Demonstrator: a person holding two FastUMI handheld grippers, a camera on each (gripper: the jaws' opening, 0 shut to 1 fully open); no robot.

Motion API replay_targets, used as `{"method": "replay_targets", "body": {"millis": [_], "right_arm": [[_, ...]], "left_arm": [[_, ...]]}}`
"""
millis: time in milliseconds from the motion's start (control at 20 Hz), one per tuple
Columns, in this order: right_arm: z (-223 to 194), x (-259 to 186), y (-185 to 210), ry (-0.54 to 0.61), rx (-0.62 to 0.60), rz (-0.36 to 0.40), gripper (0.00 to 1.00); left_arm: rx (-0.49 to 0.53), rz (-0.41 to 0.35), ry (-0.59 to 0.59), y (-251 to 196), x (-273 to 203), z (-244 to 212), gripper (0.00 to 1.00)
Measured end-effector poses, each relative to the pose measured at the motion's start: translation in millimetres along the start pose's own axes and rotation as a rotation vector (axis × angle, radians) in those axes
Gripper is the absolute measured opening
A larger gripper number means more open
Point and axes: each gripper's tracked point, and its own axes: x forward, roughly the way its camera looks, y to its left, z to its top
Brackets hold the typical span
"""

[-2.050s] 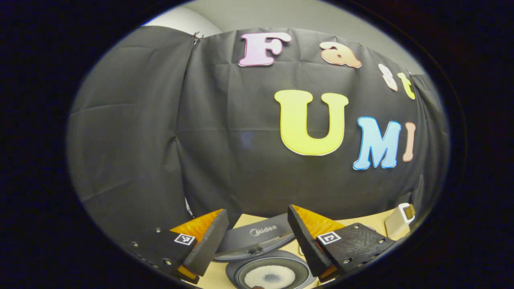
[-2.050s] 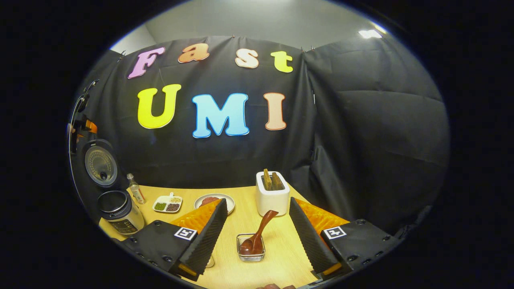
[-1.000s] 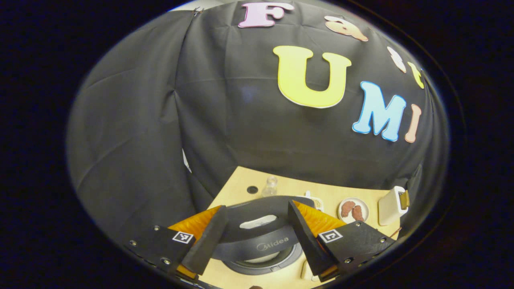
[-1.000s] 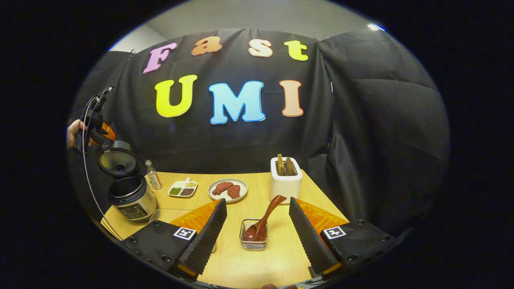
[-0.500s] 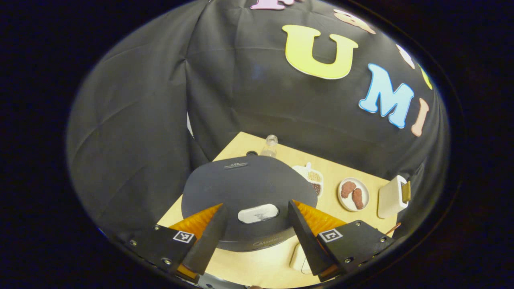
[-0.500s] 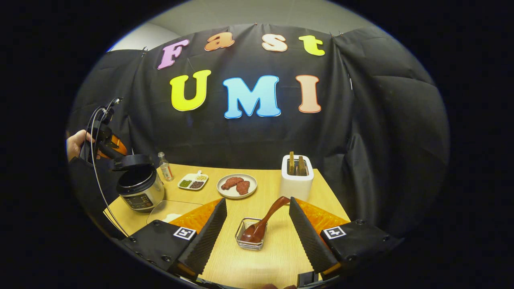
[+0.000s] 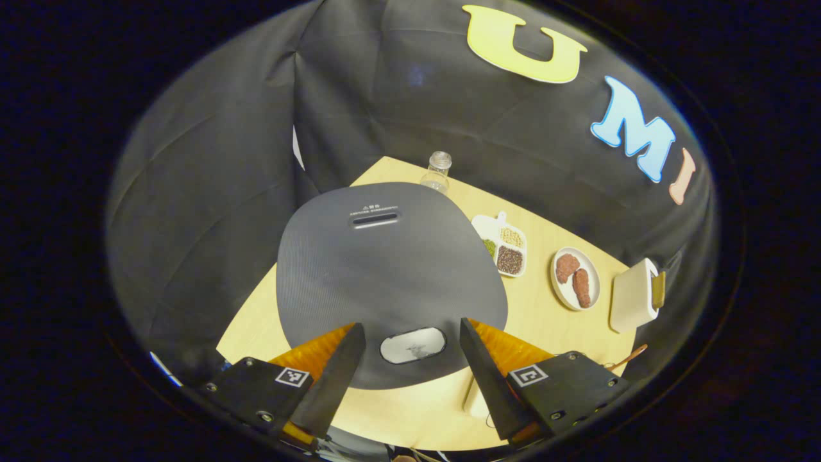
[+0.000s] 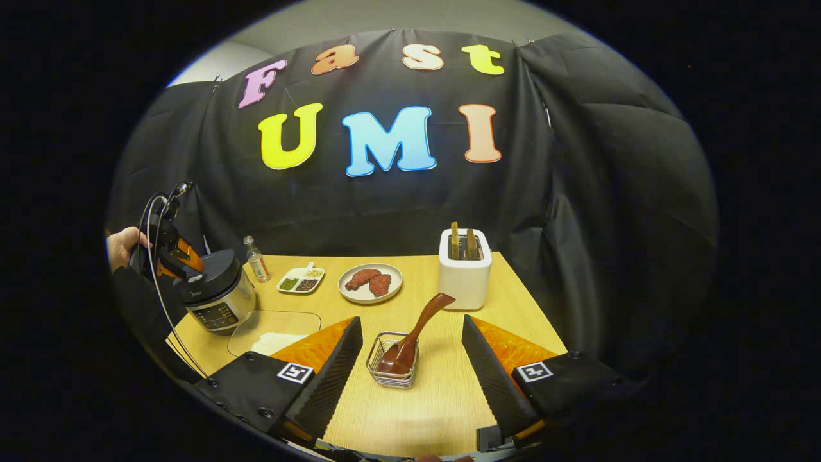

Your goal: Close the left gripper, press the button to open the rice cooker; take a wooden spoon from the chopstick holder with the right hand, scoop a spoonful of rice and pour it into the rice cooker, then put the wooden spoon back into the chopstick holder.

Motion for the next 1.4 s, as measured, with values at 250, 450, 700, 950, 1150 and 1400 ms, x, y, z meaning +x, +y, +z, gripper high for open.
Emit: {"method": "replay_targets", "body": {"millis": [250,450,700,950,1150,1400], "right_arm": [[-10,2,-6,0.016,0.035,-0.018,0.99],[-18,0,-10,0.032,0.060,-0.020,0.99],[-31,-6,-18,0.058,0.054,-0.024,0.98],[-31,-11,-21,0.054,0.071,-0.020,0.98],[-18,-9,-25,0.021,0.066,0.003,0.98],[-4,3,-26,0.021,0.037,0.083,0.98]], "left_arm": [[0.109,0.046,0.049,-2,-1,-4,0.95],[0.105,0.059,0.046,-2,-4,-5,0.96],[0.119,0.060,0.014,-2,2,-6,0.97],[0.095,0.095,-0.035,-1,-3,-6,0.96],[0.080,0.041,-0.119,-25,-43,-34,0.94],[0.135,0.017,-0.314,-56,-134,-44,0.93]]}}
